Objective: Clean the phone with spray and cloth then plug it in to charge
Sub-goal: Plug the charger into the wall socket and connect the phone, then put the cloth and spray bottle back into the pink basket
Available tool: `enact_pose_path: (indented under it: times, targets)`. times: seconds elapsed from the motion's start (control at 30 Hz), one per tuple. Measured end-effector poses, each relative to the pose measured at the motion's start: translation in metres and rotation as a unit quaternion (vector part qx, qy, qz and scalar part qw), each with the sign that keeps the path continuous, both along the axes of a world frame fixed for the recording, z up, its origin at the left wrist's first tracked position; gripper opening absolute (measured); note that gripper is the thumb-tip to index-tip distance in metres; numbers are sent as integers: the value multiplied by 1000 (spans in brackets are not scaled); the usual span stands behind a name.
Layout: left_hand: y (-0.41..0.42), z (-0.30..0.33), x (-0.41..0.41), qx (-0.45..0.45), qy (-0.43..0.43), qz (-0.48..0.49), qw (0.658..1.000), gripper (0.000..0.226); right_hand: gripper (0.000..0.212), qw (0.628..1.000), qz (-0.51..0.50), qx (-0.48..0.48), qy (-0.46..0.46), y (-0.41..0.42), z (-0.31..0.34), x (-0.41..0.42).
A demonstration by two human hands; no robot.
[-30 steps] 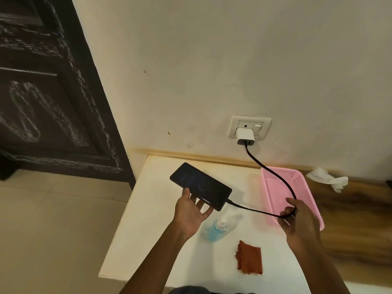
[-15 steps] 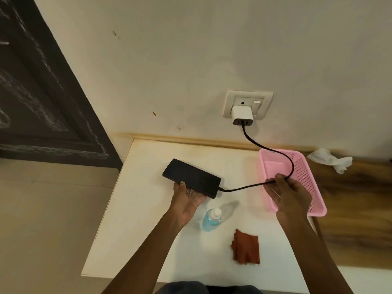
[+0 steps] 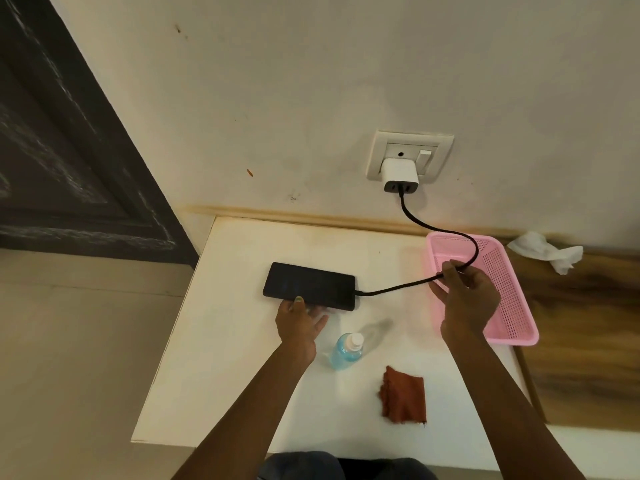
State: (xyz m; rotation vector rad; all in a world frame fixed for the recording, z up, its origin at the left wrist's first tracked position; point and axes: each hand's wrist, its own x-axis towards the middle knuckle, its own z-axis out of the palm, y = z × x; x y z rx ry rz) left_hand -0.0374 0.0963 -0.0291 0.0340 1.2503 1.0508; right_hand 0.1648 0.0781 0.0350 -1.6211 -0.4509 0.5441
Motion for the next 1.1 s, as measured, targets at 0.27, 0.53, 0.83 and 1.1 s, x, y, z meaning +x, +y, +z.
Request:
enact_pose_path:
  times: [0.27,0.53,0.83,1.1]
  targets:
    - [-14,0,-12,-34,206,-162,964,38,32,980,50,-99,-164,1,-7,11]
    - [-11,-3,-21,-31,270,-251,929,35,44,976,94,-148,-128,-19,-16,9]
    - [-36,-2,-22,70,309,-272,909,24,35,979,60,-122,-150,-56,-19,-10]
    - [-80,5,-22,167,377,-351,841,30,27,928,189,-294,-128,-118,-54,-17]
